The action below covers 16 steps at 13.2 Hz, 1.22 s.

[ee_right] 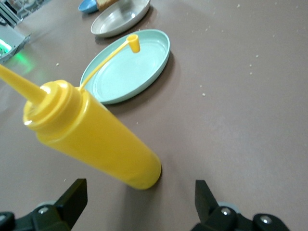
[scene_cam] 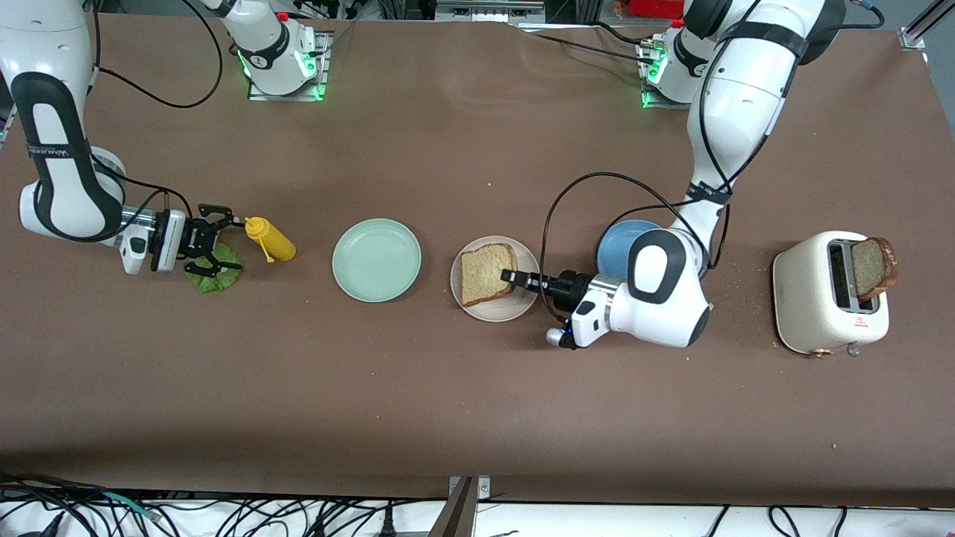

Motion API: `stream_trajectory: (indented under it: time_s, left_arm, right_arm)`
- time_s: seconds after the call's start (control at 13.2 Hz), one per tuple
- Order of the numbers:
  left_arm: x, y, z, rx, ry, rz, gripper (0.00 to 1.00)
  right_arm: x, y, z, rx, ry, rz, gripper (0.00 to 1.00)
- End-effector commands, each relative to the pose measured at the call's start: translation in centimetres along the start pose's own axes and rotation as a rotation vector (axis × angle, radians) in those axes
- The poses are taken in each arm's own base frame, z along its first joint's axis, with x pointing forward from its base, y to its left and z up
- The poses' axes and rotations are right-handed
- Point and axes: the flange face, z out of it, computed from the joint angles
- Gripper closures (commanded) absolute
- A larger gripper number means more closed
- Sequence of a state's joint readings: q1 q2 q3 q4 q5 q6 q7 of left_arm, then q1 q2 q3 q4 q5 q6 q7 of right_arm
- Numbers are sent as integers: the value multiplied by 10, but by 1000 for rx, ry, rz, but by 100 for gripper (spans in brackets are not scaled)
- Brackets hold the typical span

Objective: Make sandwich in beige plate with both arms
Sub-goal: 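Carry the toast to the beige plate while the right gripper reaches the mustard, then release the toast on the beige plate while the right gripper lifts the mustard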

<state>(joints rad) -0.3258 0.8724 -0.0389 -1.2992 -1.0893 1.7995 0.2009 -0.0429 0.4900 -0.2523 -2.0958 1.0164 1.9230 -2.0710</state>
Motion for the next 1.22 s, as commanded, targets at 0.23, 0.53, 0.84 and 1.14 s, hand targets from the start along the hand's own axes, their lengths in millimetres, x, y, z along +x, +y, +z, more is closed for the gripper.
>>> stream_trajectory:
  time_s: [0.23,0.53,0.84,1.14]
  left_arm:
    - [-1,-27,27,1,16,34,100]
    - [-3,-46,39,62,74,-2,0]
    - [-3,-43,24,127,108,-80,0]
    - [-8,-19,-7,225,136,-155,0]
  right_arm:
    - [-13,-12,29,-29,76,8,1]
    - [-25,-26,43,-29,86,-3,1]
    - [-13,-28,61,-67,112,-5,1]
    - [-2,-28,71,-81,91,-27,2]
